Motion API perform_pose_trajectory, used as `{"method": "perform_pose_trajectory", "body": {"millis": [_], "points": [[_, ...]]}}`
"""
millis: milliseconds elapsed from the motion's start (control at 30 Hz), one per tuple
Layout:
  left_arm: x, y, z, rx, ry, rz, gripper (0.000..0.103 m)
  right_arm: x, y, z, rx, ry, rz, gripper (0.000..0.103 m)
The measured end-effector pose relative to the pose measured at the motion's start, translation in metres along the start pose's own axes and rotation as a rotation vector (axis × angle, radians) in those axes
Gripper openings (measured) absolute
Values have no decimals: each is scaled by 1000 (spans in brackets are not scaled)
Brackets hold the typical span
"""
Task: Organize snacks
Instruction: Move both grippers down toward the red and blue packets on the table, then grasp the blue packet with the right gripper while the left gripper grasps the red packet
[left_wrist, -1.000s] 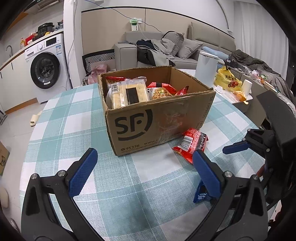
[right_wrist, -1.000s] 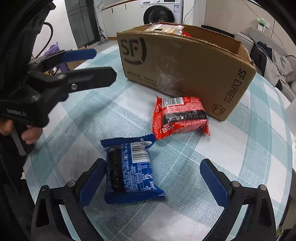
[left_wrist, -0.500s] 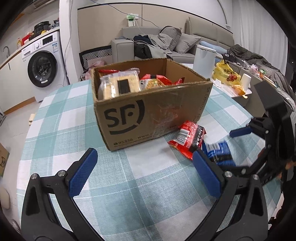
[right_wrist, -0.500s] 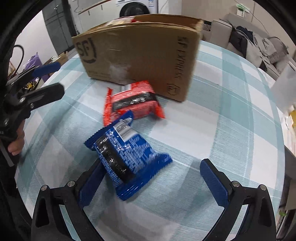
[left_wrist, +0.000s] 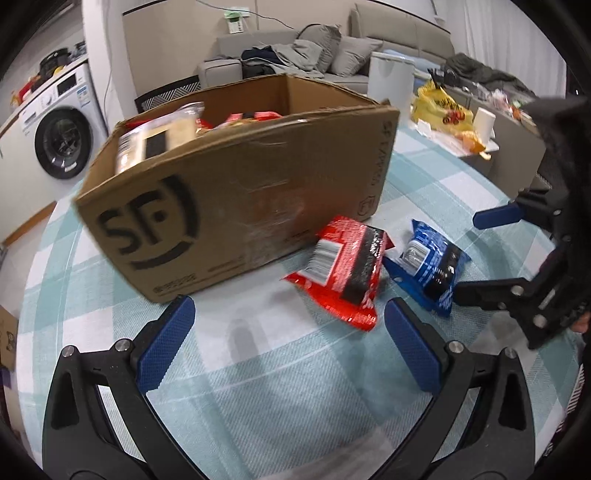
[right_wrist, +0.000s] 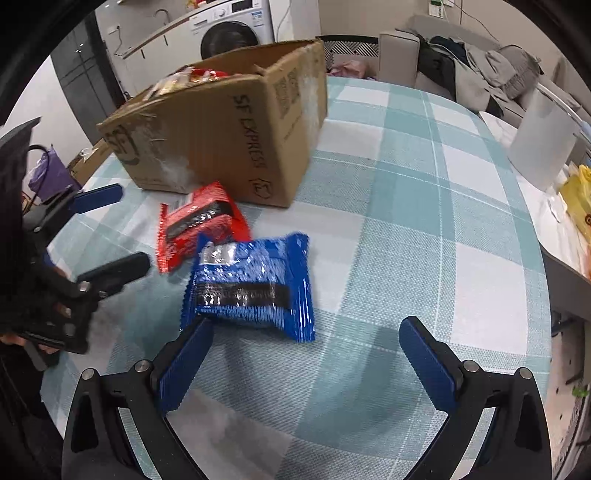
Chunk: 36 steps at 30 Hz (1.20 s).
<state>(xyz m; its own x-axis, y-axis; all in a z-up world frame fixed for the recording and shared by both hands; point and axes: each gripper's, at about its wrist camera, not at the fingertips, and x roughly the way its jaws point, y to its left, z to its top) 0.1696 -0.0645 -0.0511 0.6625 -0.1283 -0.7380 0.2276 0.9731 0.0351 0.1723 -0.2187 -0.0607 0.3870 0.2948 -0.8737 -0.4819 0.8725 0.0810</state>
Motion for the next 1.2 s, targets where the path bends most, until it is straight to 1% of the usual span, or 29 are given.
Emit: {"method": "perform_pose_trajectory", "body": {"millis": [133,267,433,500,533,567,600,667,733,900,967,1033,1200], "points": [[13,-10,8,22,13,9,102,-4,7,1,-4,-19,33,103],[27,-18,16,37,31,16,102,-4,11,1,-1,-18,37,103],[44,-27,25,64,55,-2,101,-1,9,4,30,-22,52,103],[48,-33,28,78,55,-15,96,-1,9,6,28,-25,50,103],[51,-36,29,86,58,-24,90,-2,8,6,28,-27,50,103],[53,-39,30,92,62,-32,82,-3,8,5,29,-27,48,103],[55,-41,31,97,63,-50,79,-3,7,5,32,-28,50,103],[55,-45,32,97,62,-74,64,-4,5,5,39,-29,50,103],[54,-46,31,94,61,-97,57,-4,5,6,40,-29,50,103],[48,-47,26,108,53,-92,54,0,8,7,33,-21,45,103],[42,-44,23,97,49,-100,47,2,10,6,32,-18,44,103],[34,-36,18,82,50,-103,45,3,12,7,34,-17,47,102],[20,-22,3,64,46,-99,43,5,19,10,27,-24,55,100]]}}
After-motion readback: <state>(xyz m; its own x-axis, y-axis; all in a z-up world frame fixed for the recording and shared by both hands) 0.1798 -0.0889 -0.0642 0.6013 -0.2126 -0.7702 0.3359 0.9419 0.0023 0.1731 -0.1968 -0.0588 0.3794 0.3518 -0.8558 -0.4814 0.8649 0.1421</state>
